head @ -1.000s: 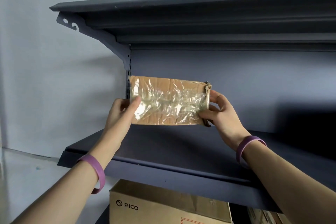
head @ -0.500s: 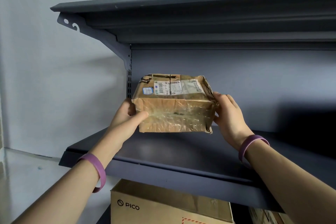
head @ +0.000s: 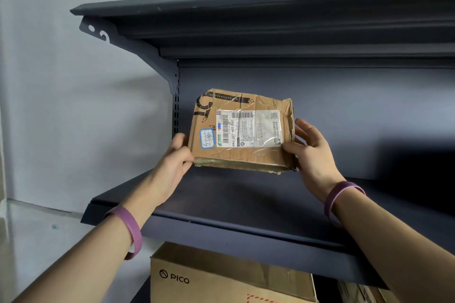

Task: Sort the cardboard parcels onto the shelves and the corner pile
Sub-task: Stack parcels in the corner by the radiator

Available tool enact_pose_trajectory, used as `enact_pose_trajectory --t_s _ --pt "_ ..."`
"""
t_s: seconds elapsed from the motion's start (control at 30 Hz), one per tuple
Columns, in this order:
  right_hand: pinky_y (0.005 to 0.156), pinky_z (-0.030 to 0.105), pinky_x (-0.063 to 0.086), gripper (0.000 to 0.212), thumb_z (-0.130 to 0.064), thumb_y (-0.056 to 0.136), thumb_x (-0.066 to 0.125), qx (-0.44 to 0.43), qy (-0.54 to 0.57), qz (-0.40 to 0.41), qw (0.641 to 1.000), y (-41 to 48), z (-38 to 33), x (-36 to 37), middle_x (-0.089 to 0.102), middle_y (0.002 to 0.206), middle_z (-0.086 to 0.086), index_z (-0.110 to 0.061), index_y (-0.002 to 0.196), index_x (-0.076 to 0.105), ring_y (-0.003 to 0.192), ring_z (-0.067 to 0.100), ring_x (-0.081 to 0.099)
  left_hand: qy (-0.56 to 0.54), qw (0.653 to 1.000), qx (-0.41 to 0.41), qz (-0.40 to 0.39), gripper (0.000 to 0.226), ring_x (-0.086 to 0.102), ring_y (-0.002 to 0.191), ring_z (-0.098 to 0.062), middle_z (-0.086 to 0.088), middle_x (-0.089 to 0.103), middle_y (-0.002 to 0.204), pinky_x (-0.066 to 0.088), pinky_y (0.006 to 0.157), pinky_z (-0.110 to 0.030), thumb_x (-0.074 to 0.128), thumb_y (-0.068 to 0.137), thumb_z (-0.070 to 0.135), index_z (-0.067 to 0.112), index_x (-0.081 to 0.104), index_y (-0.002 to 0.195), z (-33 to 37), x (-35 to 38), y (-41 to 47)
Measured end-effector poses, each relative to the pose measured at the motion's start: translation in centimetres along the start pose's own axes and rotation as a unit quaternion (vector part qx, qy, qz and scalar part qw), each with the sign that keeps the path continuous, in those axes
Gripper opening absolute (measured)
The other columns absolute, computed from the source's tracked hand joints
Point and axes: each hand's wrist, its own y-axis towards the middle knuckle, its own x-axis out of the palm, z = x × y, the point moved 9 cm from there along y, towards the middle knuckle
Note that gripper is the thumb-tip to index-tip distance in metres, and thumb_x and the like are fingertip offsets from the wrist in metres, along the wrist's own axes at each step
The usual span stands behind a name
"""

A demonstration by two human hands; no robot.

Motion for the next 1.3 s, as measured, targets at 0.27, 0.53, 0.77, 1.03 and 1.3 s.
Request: enact_pose_trajectory --t_s 0.27,0.53,0.77,1.03,1.3 --pt "0.095 0.045 0.055 0.062 0.016 0.086 0.058 -0.013 -0.026 -0.020 0.999 0.0 0.0 0.5 0.061 0.130 -0.001 -0.024 0.133 0.053 0.122 0.023 0.057 0.016 0.998 -0.016 0.057 0.019 0.057 0.103 -0.021 -0.016 0.064 0.113 0.042 0.110 -0.044 0.027 0.100 0.005 0.011 0.043 0.109 -0.7 -1.3 0.5" --pt "0.087 0.031 0.054 0.029 -0.013 0.098 0.054 0.000 -0.038 -0.017 0.999 -1.0 -1.1 1.1 0.064 0.115 -0.006 -0.023 0.125 0.052 0.111 0.017 0.062 -0.024 0.996 -0.031 0.079 0.038 0.059 0.109 -0.019 -0.006 0.066 0.120 0.050 0.092 -0.032 0.024 0.099 0.003 0.017 0.054 0.119 -0.5 -0.7 0.3" --pt "0.102 0.043 0.050 0.032 -0.049 0.100 0.045 0.015 -0.031 0.022 0.999 -2.1 -3.1 -0.3 0.060 0.122 -0.008 -0.033 0.127 0.045 0.116 0.014 0.059 -0.035 0.998 -0.035 0.046 0.049 0.059 0.120 -0.003 0.015 0.069 0.122 0.033 0.116 -0.034 0.019 0.107 0.045 0.037 0.065 0.121 1.2 4.0 -0.2" --pt "0.104 0.032 0.046 0.057 -0.054 0.100 0.041 -0.022 -0.059 0.082 0.995 -6.6 -8.3 -7.9 0.049 0.144 -0.008 -0.031 0.150 0.029 0.124 0.008 0.052 -0.063 0.996 -0.033 0.045 0.050 0.061 0.116 -0.004 0.016 0.073 0.111 0.031 0.118 -0.037 0.023 0.105 0.053 0.040 0.071 0.109 3.0 12.2 -2.4" --pt "0.113 0.043 0.039 0.073 -0.070 0.080 0.050 -0.059 -0.077 0.105 0.990 -13.9 -15.1 -17.1 0.054 0.140 -0.011 -0.042 0.145 0.037 0.129 0.011 0.051 -0.124 0.979 -0.035 0.158 0.052 0.066 0.074 0.000 0.019 0.072 0.071 0.045 0.086 -0.028 0.032 0.101 0.049 0.034 0.073 0.072 5.1 21.6 -7.8"
